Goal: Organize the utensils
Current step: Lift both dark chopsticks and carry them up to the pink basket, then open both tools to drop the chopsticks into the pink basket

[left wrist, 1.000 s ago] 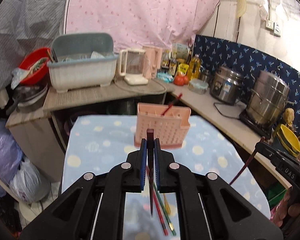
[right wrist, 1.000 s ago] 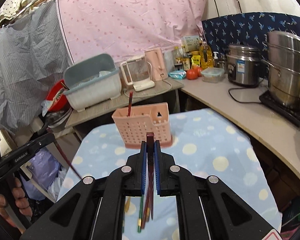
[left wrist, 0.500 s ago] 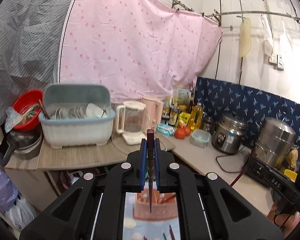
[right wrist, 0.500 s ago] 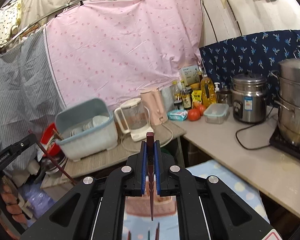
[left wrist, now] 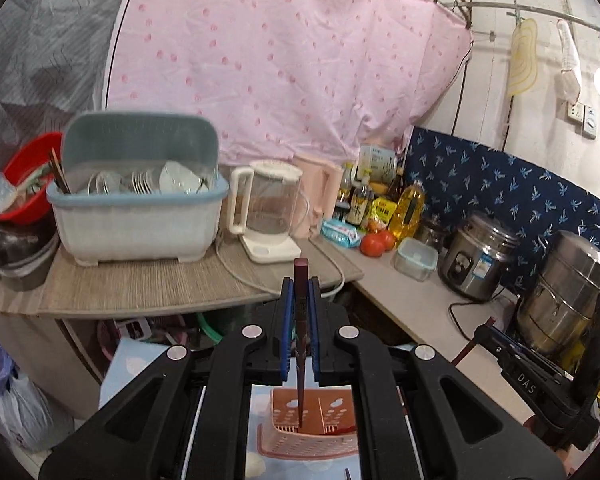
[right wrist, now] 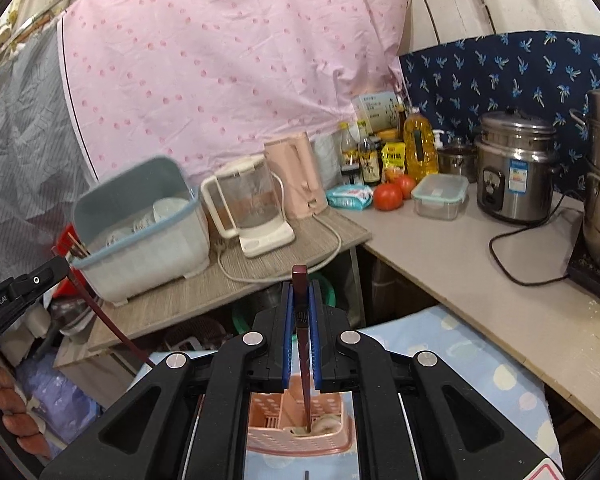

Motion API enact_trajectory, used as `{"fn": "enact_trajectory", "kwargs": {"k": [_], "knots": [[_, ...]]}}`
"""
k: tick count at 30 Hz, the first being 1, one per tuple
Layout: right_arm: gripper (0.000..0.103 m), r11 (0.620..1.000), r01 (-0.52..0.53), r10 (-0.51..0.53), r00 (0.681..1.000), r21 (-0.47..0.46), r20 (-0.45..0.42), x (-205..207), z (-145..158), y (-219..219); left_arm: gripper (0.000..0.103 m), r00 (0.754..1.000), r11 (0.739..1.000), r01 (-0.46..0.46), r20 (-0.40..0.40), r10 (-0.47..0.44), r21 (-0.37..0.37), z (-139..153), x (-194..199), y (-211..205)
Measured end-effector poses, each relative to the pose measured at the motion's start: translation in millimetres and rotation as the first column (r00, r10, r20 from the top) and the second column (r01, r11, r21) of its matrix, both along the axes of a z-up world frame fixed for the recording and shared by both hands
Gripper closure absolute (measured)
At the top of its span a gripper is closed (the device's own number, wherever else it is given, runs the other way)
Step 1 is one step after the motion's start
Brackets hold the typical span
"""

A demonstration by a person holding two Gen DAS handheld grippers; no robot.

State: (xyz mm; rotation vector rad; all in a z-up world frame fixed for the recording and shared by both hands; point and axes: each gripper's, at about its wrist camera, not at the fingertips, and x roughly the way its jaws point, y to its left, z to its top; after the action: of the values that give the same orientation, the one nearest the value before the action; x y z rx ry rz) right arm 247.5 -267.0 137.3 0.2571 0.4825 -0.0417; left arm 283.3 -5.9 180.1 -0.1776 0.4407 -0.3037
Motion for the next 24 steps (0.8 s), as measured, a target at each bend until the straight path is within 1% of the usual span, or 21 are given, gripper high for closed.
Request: {"fn": "enact_trajectory", "kwargs": {"k": [3, 4, 6, 7, 8, 10, 14, 17, 20, 24], "knots": [[0.094, 1.000, 0.000, 0.000, 1.000, -0.008, -0.030, 1, -12, 2, 0.096, 1.000, 1.000, -0.007, -0.029, 0.007, 0.008, -14, 2, 0], [0.091, 1.000, 0.006, -0.006, 1.000, -0.013, -0.031, -2, -14, 2, 0.096, 0.999, 1.000, -0.012, -0.037, 0.013, 0.011, -17, 2, 1], [0.087, 1.000, 0.013, -0.014, 0.999, -0.017, -0.034, -10, -14, 1, 0.092, 0.999, 1.000, -0.022, -0.050, 0.022, 0.004, -20, -1, 5], [0.082, 1.000, 0.015, -0.015, 0.999, -0.012, -0.029, -14, -13, 0, 0.083, 0.998, 1.000, -0.023, -0.053, 0.023, 0.004, -20, -4, 7], [0.080, 1.000, 0.015, -0.015, 1.000, -0.006, -0.023, -21, -11, -1, 0.071, 0.998, 1.000, -0.030, -0.052, 0.031, 0.006, -19, -8, 10], [0.079, 1.000, 0.015, -0.015, 1.000, -0.001, -0.011, -38, -7, -3, 0.064, 0.998, 0.999, -0.043, -0.050, 0.043, 0.010, -18, -18, 14], [0.077, 1.000, 0.003, -0.002, 1.000, 0.011, -0.011, -79, -7, -2, 0.062, 0.997, 0.999, -0.040, -0.068, 0.040, 0.004, -21, -48, 23], [0.077, 1.000, -0.016, 0.017, 0.999, 0.024, -0.045, -112, -20, 2, 0.060, 0.995, 0.999, -0.035, -0.090, 0.036, 0.017, -34, -74, 27], [0.076, 0.999, -0.029, 0.032, 0.995, 0.032, -0.091, -147, -42, 7, 0.060, 0.990, 0.999, -0.025, -0.135, 0.030, 0.043, -57, -102, 28], [0.076, 0.999, -0.041, 0.039, 0.984, -0.005, -0.173, -195, -80, 20, 0.060, 0.975, 0.997, 0.011, -0.221, 0.007, 0.080, -98, -140, 25]]}}
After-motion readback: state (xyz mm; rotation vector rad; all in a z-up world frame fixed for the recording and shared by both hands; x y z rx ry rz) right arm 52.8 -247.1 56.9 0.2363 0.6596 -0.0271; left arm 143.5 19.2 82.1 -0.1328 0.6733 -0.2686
